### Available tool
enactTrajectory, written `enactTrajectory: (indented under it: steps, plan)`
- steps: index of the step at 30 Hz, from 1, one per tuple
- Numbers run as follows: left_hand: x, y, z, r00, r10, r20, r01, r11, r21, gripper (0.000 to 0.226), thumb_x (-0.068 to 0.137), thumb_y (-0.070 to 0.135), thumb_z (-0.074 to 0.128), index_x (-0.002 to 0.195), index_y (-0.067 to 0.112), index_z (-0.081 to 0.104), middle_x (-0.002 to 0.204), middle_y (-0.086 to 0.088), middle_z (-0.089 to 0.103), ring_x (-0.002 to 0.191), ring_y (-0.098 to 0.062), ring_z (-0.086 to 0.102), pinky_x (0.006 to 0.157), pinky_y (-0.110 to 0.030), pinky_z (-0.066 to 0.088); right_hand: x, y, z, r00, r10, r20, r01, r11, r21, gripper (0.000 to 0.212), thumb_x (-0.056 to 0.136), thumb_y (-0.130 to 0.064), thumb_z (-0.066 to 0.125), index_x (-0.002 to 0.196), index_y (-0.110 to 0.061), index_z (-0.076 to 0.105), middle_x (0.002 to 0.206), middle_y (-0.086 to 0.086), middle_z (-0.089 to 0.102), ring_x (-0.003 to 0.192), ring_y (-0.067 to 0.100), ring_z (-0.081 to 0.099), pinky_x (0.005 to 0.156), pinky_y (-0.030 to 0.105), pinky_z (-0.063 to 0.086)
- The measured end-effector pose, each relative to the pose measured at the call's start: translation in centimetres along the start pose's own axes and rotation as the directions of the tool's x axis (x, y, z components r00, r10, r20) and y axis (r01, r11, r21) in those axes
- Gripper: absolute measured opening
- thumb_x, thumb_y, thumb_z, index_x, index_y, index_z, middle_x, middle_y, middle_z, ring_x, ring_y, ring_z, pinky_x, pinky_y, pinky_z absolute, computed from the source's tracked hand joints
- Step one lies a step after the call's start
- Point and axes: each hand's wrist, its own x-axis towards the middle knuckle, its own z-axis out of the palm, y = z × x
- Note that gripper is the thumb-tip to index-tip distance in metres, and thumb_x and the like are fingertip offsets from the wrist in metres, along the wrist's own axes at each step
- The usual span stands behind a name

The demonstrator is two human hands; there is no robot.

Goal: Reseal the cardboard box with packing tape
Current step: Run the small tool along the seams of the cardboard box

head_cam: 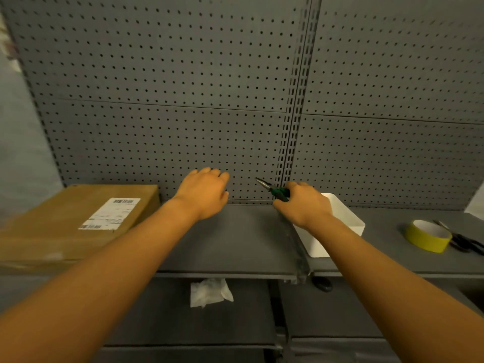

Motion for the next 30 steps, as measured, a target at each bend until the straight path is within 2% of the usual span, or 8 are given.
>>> enactTrajectory:
  steps: [5, 12, 18, 24, 30]
  plan:
    - [-2.4, -5.5, -0.4, 0.999, -0.026, -0.022, 0.026, 1.000, -0.003, 0.042, 0.099, 0.037, 0.038, 0.135, 0.015, 0.043, 0.129, -0.006, 0.053, 0.119, -0.025, 0.047, 0.097, -0.039, 0.038, 0.3, -5.6, 0.7, 1.000, -0.028, 0.002, 0.028, 0.999, -0.016, 0.047, 0.087, -0.052, 0.051, 0.119, -0.019, 0.054, 0.113, 0.007, 0.057, 0.095, 0.025, 0.056, 0.071, 0.033, 0.046]
    - [-6.3, -14.6, 0.1, 1.000, -0.030, -0.003, 0.030, 0.999, -0.014, 0.041, 0.100, 0.036, 0.038, 0.134, 0.014, 0.043, 0.127, -0.007, 0.053, 0.118, -0.026, 0.047, 0.096, -0.039, 0.038, -0.2, -15.1, 3.2, 0.999, -0.040, 0.018, 0.040, 0.999, 0.017, 0.045, 0.089, -0.052, 0.050, 0.118, -0.018, 0.054, 0.100, 0.006, 0.056, 0.083, 0.024, 0.053, 0.064, 0.031, 0.044]
    - [-9.7, -21.3, 1.5, 0.999, -0.031, 0.030, 0.033, 0.999, -0.041, 0.040, 0.099, 0.035, 0.038, 0.133, 0.016, 0.045, 0.129, -0.006, 0.054, 0.118, -0.025, 0.047, 0.096, -0.038, 0.039, -1.3, -21.7, 5.9, 0.999, -0.018, 0.035, 0.016, 0.998, 0.068, 0.046, 0.089, -0.050, 0.050, 0.122, -0.018, 0.052, 0.112, 0.008, 0.056, 0.087, 0.025, 0.052, 0.069, 0.033, 0.045]
    - [-12.3, -24.6, 2.8, 0.995, -0.017, 0.100, 0.021, 0.999, -0.033, 0.042, 0.098, 0.041, 0.038, 0.134, 0.021, 0.045, 0.131, -0.003, 0.053, 0.120, -0.023, 0.047, 0.093, -0.038, 0.038, -2.2, -24.8, 8.0, 0.998, 0.023, 0.057, -0.028, 0.995, 0.092, 0.046, 0.087, -0.047, 0.052, 0.122, -0.017, 0.053, 0.112, 0.008, 0.057, 0.092, 0.026, 0.055, 0.069, 0.033, 0.044]
    - [-13.1, -27.5, 5.2, 0.990, -0.071, 0.119, 0.083, 0.992, -0.095, 0.035, 0.095, 0.041, 0.041, 0.122, 0.023, 0.055, 0.120, -0.002, 0.058, 0.110, -0.020, 0.051, 0.095, -0.038, 0.040, -1.6, -26.4, 9.9, 0.992, 0.028, 0.124, -0.046, 0.988, 0.149, 0.044, 0.086, -0.047, 0.054, 0.117, -0.015, 0.053, 0.105, 0.007, 0.059, 0.086, 0.024, 0.055, 0.065, 0.031, 0.043]
